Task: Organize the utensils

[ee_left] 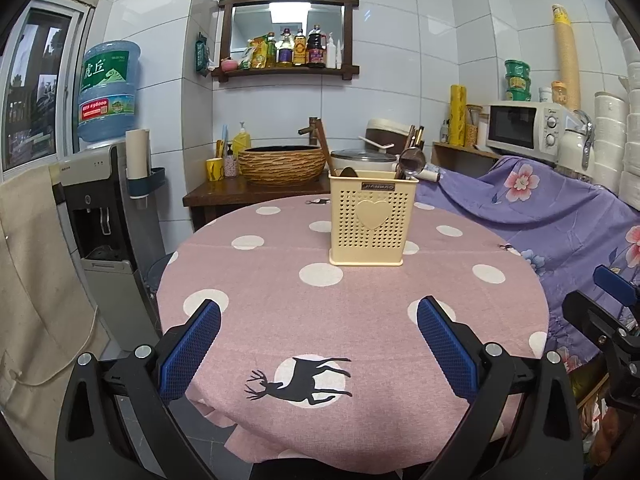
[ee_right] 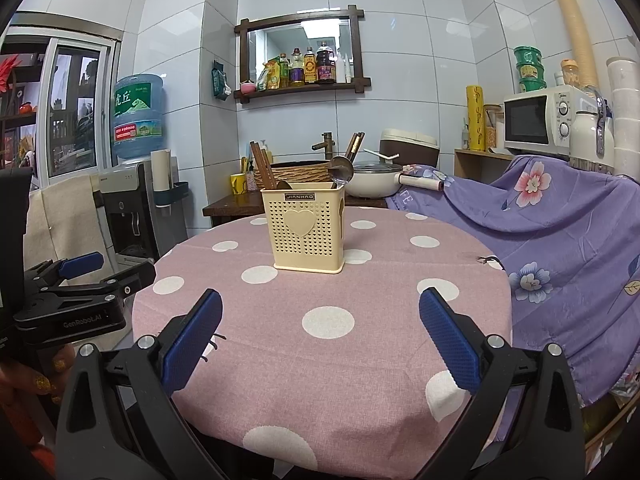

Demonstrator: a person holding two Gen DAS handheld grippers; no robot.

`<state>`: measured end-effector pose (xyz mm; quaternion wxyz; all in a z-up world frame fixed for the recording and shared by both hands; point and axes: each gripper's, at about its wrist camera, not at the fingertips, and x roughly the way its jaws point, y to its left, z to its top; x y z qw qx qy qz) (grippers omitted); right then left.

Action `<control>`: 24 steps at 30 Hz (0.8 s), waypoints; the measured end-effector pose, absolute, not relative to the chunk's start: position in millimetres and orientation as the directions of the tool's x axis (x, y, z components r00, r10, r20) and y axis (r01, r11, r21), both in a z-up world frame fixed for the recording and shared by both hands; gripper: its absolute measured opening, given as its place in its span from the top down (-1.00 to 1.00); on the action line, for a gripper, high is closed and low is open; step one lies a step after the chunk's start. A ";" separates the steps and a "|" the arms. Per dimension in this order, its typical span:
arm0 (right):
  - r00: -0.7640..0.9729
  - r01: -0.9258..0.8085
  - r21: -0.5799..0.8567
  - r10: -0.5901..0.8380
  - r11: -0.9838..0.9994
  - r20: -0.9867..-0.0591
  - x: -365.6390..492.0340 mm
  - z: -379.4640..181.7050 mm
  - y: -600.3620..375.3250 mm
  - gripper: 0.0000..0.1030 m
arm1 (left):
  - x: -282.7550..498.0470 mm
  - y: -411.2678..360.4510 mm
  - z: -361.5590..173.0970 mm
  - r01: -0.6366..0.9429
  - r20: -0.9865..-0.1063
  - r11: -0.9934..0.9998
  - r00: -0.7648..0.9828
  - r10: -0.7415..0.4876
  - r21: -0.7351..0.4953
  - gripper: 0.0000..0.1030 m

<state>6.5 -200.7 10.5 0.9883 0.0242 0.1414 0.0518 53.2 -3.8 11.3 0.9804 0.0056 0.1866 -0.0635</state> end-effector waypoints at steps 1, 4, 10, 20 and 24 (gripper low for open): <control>0.955 -0.095 0.061 0.108 0.994 -0.277 6.2 10.4 -200.5 -0.89 | 52.8 -4.0 12.3 0.122 -0.361 0.992 0.925 -0.117 -0.008 -0.88; 0.954 -0.096 0.063 0.110 0.993 -0.279 6.9 10.6 -201.0 -0.89 | 53.1 -4.7 13.7 0.100 -0.363 0.995 0.928 -0.091 0.007 -0.88; 0.954 -0.097 0.062 0.110 0.993 -0.279 5.9 10.6 -200.2 -0.89 | 54.7 -4.2 12.6 0.105 -0.370 0.994 0.924 -0.093 0.011 -0.88; 0.953 -0.099 0.064 0.113 0.993 -0.281 4.9 10.1 -199.4 -0.89 | 54.7 -4.7 12.1 0.109 -0.372 0.994 0.923 -0.097 0.011 -0.88; 0.953 -0.098 0.062 0.112 0.993 -0.281 5.0 10.2 -199.2 -0.89 | 54.7 -5.1 12.2 0.108 -0.373 0.994 0.923 -0.096 0.011 -0.88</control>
